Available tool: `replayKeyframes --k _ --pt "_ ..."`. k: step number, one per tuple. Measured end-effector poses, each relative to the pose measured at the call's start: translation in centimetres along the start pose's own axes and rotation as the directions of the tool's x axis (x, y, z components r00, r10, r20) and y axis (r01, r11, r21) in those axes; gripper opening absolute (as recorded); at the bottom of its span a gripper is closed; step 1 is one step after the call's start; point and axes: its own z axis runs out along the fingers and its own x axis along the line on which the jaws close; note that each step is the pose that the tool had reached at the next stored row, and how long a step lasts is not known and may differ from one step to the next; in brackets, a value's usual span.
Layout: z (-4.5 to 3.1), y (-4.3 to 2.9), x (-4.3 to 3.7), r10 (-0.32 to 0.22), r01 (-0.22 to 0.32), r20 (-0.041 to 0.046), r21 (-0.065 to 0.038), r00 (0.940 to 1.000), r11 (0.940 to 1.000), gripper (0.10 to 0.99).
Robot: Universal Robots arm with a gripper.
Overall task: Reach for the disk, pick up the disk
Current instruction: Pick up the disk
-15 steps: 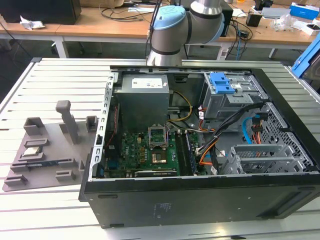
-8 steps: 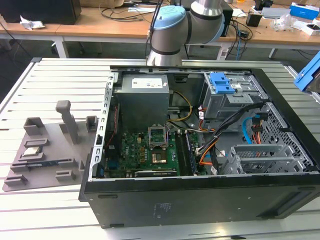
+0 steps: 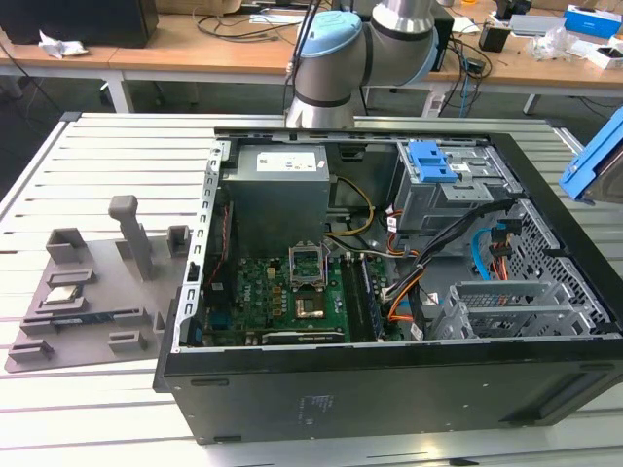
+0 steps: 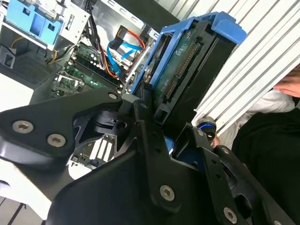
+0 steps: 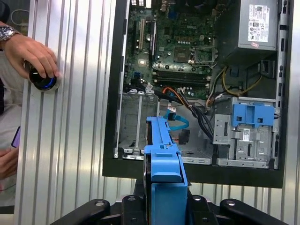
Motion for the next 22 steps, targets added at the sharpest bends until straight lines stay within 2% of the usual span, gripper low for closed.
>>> replayKeyframes --k 6,19,22 --pt "1.29 0.78 0.96 0.000 0.000 -0.0001 0.000 1.0000 1.0000 0.365" --pt "4.20 1.04 1.62 0.001 -0.001 0.0001 0.000 1.0000 1.0000 0.365" --pt "5.31 1.11 1.86 0.002 -0.002 0.0000 0.000 1.0000 1.0000 0.365"
